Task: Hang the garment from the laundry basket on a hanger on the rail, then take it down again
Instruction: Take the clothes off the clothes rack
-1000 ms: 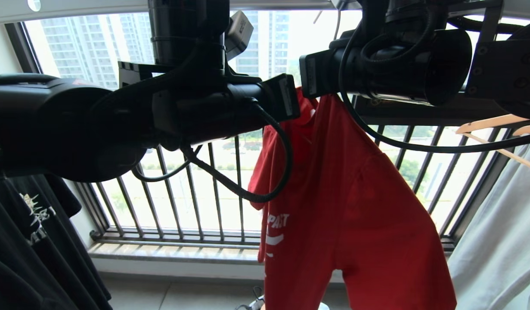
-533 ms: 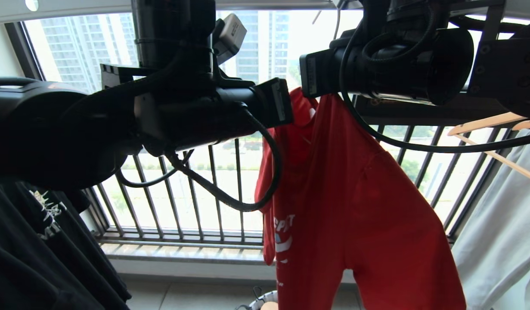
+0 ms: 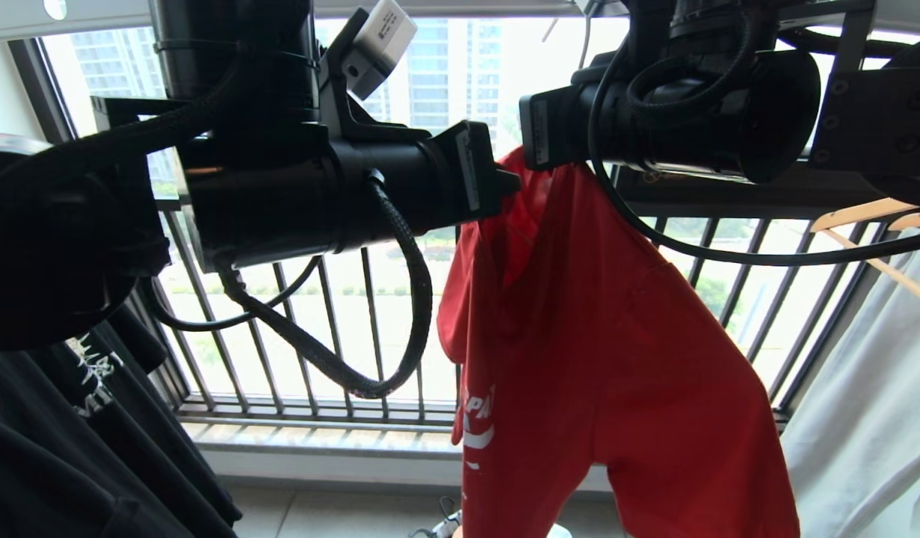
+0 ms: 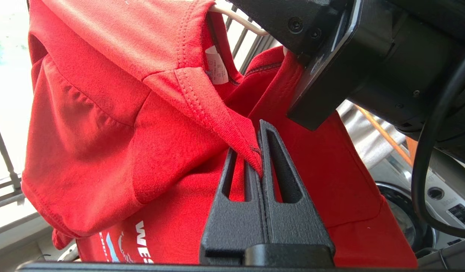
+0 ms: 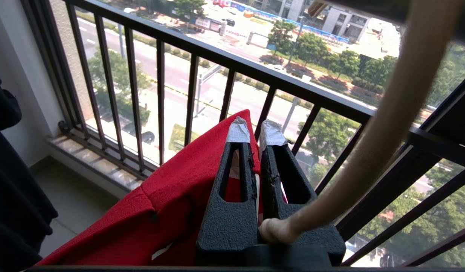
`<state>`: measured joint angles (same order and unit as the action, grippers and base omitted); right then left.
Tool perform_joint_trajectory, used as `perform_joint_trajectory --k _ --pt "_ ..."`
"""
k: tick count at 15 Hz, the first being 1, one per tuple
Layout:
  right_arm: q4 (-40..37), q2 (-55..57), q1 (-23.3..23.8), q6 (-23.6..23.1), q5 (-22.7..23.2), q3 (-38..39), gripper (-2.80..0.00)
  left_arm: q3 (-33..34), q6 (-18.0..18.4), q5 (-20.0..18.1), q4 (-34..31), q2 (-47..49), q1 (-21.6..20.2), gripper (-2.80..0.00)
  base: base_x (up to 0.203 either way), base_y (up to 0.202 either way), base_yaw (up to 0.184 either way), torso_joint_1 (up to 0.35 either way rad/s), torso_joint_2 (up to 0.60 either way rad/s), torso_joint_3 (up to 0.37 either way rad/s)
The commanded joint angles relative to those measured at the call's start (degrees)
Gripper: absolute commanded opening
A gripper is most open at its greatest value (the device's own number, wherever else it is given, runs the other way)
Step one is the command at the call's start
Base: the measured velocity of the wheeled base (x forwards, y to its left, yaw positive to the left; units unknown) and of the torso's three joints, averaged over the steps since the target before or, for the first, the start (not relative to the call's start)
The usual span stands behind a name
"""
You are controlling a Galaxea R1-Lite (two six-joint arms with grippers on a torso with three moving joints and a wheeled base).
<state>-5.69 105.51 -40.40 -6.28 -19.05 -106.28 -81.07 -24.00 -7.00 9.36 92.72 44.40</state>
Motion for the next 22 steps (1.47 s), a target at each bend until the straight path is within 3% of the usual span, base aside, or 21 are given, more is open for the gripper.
perform_joint_trajectory --k 1,4,6,13,15,18,20,22 --pt "-0.02 0.05 -0.03 -0.14 -0.11 -0.07 -2.8 0.28 -0.11 0.05 0.06 -0.27 -0.02 -2.8 0.0 0.0 0.0 0.0 0.0 0.0" --pt "-0.02 0.05 -0.03 -0.05 -0.11 0.02 -2.8 1.09 0.19 0.3 0.13 0.0 -0.1 -2.8 0.0 0.0 0.0 0.0 0.0 0.0" --pt "-0.02 0.05 -0.03 -0.05 -0.11 0.02 -2.8 1.7 0.18 0.14 0.13 -0.26 -0.1 0.0 0.0 0.0 0.0 0.0 0.0 0.0" --pt "-0.02 0.05 0.04 -0.09 -0.11 -0.07 -2.8 5.12 -0.15 -0.53 -0.14 -3.11 -0.1 0.0 0.0 0.0 0.0 0.0 0.0 0.0" --pt "-0.02 -0.04 0.06 -0.09 -0.11 -0.07 -2.8 6.95 -0.32 -4.12 -0.54 -5.66 -0.1 0.0 0.0 0.0 0.0 0.0 0.0 0.0" --pt "-0.02 -0.13 0.06 -0.05 -0.11 -0.07 -2.8 7.06 -0.14 -4.74 -6.14 -6.86 -0.17 0.0 0.0 0.0 0.0 0.0 0.0 0.0" --pt "-0.02 -0.22 0.06 -0.14 -0.19 -0.07 -2.8 6.45 0.27 -2.06 -7.96 -6.43 -0.59 0.0 0.0 0.0 0.0 0.0 0.0 0.0" --pt "-0.02 -0.46 0.04 -0.14 -0.19 0.02 -2.8 5.29 3.77 4.48 -9.85 -4.98 -0.55 0.0 0.0 0.0 0.0 0.0 0.0 0.0"
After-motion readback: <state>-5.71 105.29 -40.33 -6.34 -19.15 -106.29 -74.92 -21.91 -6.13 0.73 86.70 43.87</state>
